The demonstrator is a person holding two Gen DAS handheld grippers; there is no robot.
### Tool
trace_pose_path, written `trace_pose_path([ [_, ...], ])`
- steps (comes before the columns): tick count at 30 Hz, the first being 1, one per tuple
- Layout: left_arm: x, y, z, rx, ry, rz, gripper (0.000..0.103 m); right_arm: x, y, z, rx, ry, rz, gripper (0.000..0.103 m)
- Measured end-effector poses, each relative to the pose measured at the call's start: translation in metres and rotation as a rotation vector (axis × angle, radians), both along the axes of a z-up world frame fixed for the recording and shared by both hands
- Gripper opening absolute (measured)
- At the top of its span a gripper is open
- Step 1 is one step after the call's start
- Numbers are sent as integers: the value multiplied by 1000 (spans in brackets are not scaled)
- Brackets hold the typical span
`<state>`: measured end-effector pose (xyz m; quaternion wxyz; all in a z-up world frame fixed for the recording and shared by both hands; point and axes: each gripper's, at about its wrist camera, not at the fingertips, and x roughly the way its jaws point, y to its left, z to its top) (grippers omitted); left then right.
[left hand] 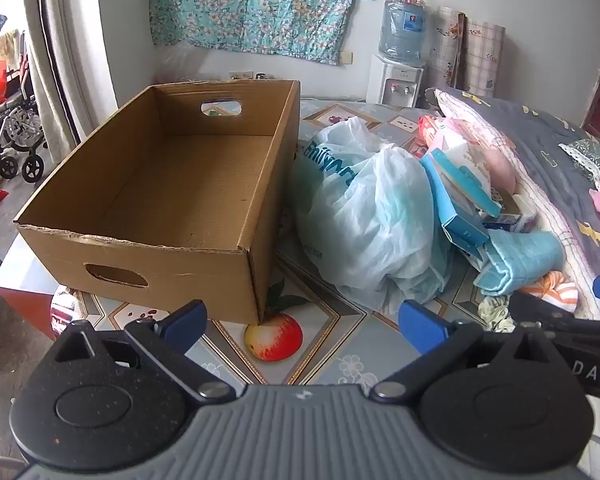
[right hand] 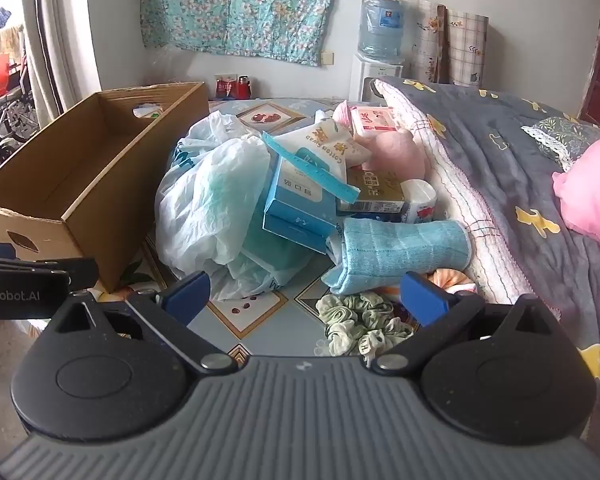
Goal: Organize soft objects
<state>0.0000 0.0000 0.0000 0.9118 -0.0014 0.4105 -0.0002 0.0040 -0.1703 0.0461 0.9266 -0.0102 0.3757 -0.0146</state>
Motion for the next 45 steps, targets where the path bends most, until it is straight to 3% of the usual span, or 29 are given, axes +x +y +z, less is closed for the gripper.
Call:
trace_pose_path([
  [45, -8, -5, -3, -24, 7, -2, 102, 1, 7, -1, -10, 10, 1, 102],
])
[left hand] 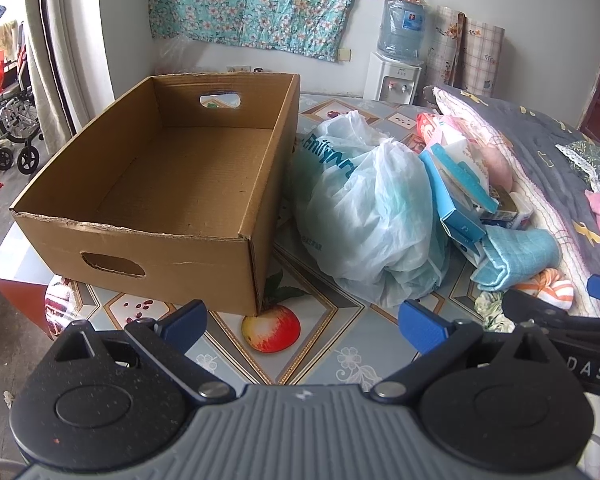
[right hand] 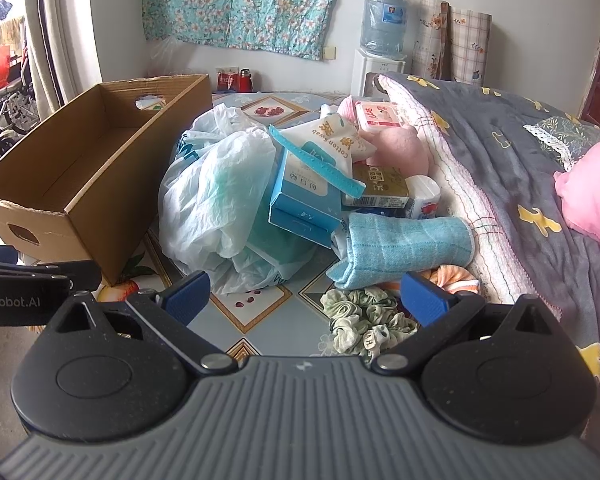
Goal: Organize soft objects
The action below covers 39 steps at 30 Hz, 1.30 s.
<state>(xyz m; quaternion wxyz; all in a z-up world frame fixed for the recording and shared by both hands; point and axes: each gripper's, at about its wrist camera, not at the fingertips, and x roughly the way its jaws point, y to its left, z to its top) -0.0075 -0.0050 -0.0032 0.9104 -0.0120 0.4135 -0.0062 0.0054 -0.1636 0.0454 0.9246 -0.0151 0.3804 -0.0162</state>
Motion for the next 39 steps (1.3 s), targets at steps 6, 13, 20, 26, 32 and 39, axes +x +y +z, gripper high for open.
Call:
trace_pose_path([
  [6, 1, 1, 0, -2, 0, 0, 102, 0, 1, 0, -1, 0, 0, 102],
  [13, 3, 2, -1, -5, 3, -2, 102, 0, 0, 0, 0, 1, 0, 102],
  [20, 2, 1, -2, -5, 2, -2, 102, 1, 0, 0, 0, 0, 0, 102],
  [26, 3, 2, -1, -7, 4, -1, 102, 1, 0, 0, -1, 1, 0, 102],
  [32, 3, 2, -1, -7, 4, 0, 102, 1, 0, 0, 0, 1, 0, 102],
  [39, 4, 1, -4, -5, 9, 1, 102, 6, -1, -3, 5, 10, 2, 102],
])
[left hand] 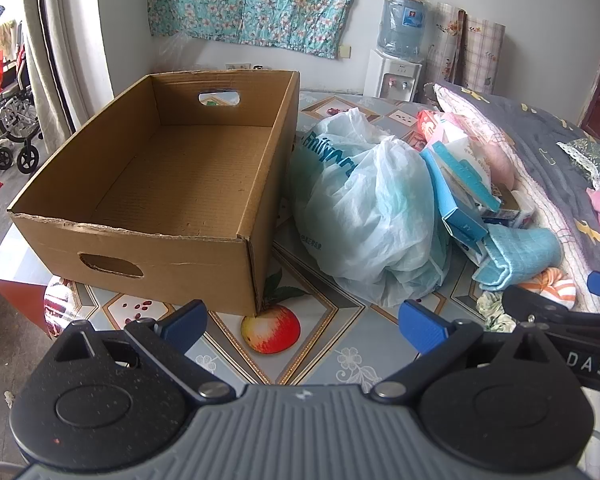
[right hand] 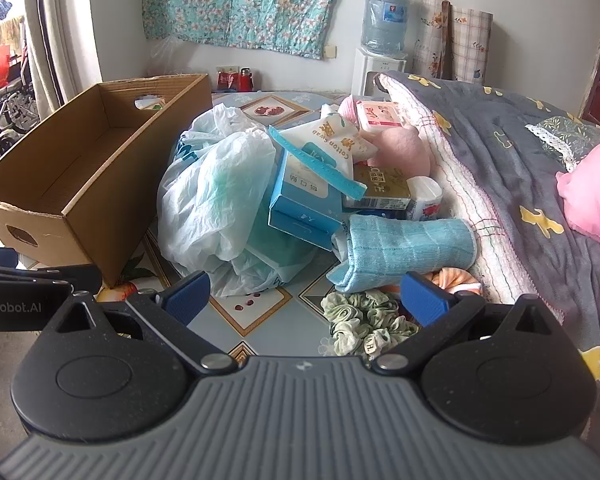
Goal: Organize soft objects
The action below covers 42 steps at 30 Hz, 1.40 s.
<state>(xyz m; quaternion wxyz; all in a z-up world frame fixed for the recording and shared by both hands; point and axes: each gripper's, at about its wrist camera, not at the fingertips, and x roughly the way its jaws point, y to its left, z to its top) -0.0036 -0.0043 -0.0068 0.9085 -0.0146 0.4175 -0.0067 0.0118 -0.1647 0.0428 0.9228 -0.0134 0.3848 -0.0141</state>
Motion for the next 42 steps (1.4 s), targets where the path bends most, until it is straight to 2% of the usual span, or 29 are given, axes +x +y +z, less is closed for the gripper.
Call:
trace_pose_path([
  [20, 32, -12, -11, 16, 38, 9, 102, 29, -23, -14, 7, 31, -20, 102],
  [25, 38, -26, -9, 32, 6, -36, 102, 30, -53, -20, 13, 20, -69, 102],
  [29, 43, -46, -9, 47, -26, -110, 102, 27, -85, -26, 19, -1, -96, 102],
  [37, 52, -81, -8, -14, -100, -269, 101, 28, -152, -29, 190, -31, -184, 102],
  [42, 66, -92, 11, -10, -180, -317, 100, 54, -171, -19, 305, -68, -146, 102],
])
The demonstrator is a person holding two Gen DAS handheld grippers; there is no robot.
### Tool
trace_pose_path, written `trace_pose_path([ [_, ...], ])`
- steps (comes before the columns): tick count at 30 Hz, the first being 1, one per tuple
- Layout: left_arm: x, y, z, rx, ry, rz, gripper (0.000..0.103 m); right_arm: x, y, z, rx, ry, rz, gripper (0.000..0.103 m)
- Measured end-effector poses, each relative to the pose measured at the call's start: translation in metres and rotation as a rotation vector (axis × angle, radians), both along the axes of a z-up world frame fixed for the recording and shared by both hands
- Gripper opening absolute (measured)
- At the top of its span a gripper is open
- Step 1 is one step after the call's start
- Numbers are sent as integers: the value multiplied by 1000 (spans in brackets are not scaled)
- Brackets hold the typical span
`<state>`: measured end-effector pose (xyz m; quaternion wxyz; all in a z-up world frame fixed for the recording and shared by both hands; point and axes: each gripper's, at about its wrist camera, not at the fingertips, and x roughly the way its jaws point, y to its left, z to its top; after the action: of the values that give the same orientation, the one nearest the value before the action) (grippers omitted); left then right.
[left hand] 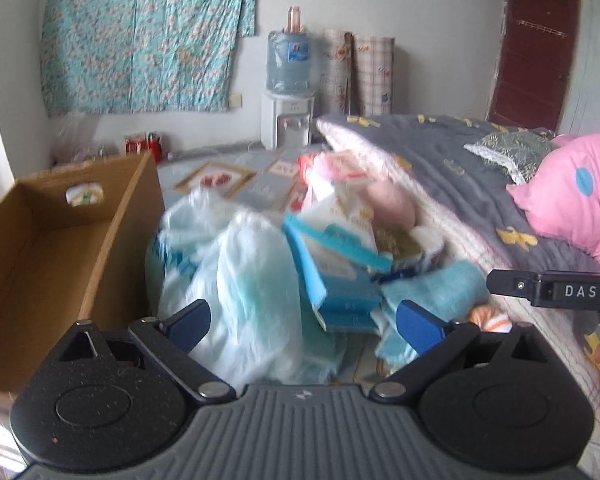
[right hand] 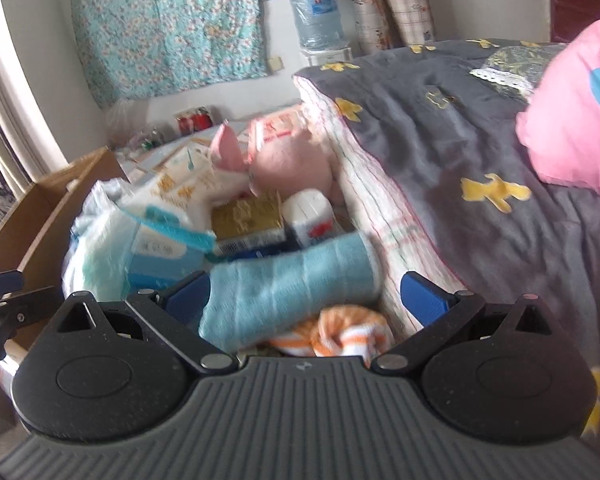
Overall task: Organize soft objects
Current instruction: 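Reach into the pile and grasp the white printed packet with the left gripper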
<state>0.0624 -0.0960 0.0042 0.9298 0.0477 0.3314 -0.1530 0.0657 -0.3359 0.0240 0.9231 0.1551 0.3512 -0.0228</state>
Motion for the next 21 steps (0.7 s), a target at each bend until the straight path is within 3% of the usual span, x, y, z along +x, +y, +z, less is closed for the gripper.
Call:
trace_pose_path([
  [5, 32, -5, 29, -13, -79, -9, 95, 55, -19, 5, 226, -46, 65, 98],
  [7, 52, -8, 36, -24, -86, 1, 84, 81, -23, 2, 295, -39, 81, 93],
  [10, 85, -16, 36, -66, -36, -16, 68, 118, -24, -10, 405, -17, 115, 83],
  [17, 147, -44, -7, -65, 169, -103, 54, 178, -16, -59, 582, 115, 133, 64],
  [21, 160, -50, -26, -44, 223, -105, 44, 193, -12, -80, 640, 167, 136, 51],
])
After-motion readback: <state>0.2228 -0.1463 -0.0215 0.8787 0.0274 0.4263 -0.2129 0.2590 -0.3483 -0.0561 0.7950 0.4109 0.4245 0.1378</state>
